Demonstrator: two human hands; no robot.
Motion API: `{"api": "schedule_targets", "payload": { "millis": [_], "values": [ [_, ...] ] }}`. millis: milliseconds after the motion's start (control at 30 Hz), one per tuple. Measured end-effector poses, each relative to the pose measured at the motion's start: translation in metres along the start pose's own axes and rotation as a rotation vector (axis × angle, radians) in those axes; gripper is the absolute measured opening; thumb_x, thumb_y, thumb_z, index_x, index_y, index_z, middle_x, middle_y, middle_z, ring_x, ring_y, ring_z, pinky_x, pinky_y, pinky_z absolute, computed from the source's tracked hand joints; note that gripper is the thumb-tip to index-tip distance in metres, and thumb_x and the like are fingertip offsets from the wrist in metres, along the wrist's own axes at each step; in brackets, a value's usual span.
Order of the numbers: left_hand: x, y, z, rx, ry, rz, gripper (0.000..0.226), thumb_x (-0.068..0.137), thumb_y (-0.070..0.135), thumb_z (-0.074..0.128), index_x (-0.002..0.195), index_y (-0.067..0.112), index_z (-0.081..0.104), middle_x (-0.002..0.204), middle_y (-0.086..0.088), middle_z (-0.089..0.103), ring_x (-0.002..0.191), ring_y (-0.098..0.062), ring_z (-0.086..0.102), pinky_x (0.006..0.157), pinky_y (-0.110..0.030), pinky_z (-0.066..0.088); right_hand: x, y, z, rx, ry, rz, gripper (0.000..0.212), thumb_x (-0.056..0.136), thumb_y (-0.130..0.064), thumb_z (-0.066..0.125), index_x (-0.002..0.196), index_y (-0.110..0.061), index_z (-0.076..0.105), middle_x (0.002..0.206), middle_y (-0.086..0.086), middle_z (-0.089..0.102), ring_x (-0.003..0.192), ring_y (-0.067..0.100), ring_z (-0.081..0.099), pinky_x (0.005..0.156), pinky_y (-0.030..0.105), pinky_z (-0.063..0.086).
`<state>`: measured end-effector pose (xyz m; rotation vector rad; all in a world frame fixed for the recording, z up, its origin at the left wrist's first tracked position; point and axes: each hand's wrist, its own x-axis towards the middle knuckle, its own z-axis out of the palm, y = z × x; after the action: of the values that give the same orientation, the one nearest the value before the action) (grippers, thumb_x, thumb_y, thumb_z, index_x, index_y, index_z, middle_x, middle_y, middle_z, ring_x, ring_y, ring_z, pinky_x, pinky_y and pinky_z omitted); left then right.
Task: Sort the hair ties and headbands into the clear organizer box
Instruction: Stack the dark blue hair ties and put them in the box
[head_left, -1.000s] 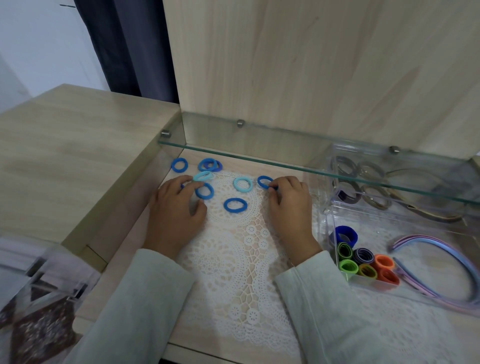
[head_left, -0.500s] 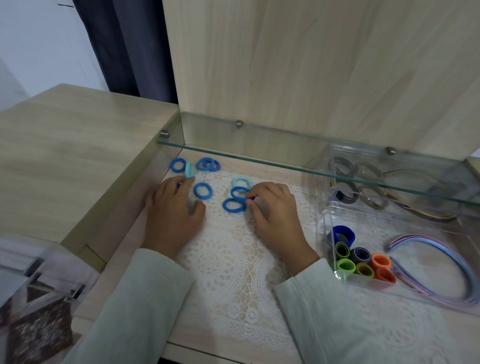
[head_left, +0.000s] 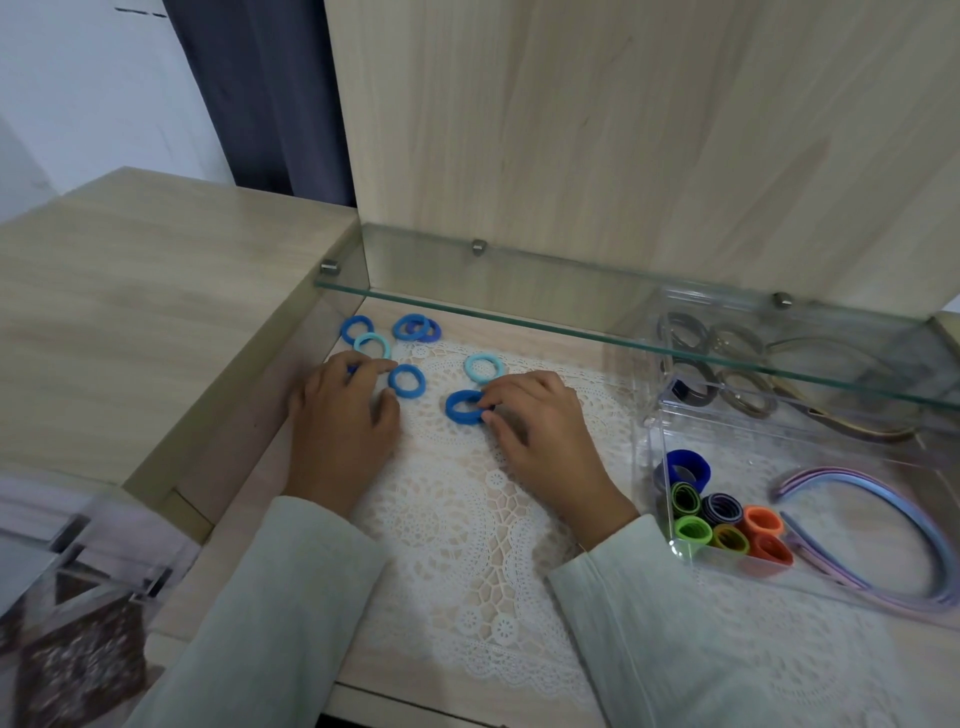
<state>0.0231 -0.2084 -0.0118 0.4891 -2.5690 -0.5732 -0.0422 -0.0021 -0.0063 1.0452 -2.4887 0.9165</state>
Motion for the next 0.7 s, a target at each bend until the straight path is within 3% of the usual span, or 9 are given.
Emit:
{"api": "schedule_targets", "payload": {
  "millis": [500, 700],
  "values": [
    [-0.0004, -0.0014, 0.0003, -0.026, 0.006, 0.060, 0.023, 0.092, 0.024, 0.059, 0.113, 0.029, 0.064, 0.120, 0.010, 0.061, 0.117, -0.014, 0.051, 0.099, -0.042, 0.033, -0.0007, -0.0015, -0.0009, 0.002, -0.045, 0.029, 0.021, 0.091, -0.017, 0.059, 0.110, -0.023, 0.065, 0.113, -0.014, 0.063, 0.108, 0.008, 0.044, 0.087, 0.026, 0.031],
    [0.0005, -0.0013, 0.0000, -0.044, 0.004, 0.069, 0.025, 0.092, 0.021, 0.057, 0.116, 0.024, 0.063, 0.121, 0.006, 0.060, 0.116, -0.017, 0.053, 0.097, -0.041, 0.036, -0.0008, -0.0030, -0.0024, 0.058, 0.009, 0.155, 0.033, 0.091, -0.014, 0.042, 0.115, -0.022, 0.062, 0.117, -0.010, 0.061, 0.113, 0.008, 0.044, 0.091, 0.023, 0.030]
  ]
}}
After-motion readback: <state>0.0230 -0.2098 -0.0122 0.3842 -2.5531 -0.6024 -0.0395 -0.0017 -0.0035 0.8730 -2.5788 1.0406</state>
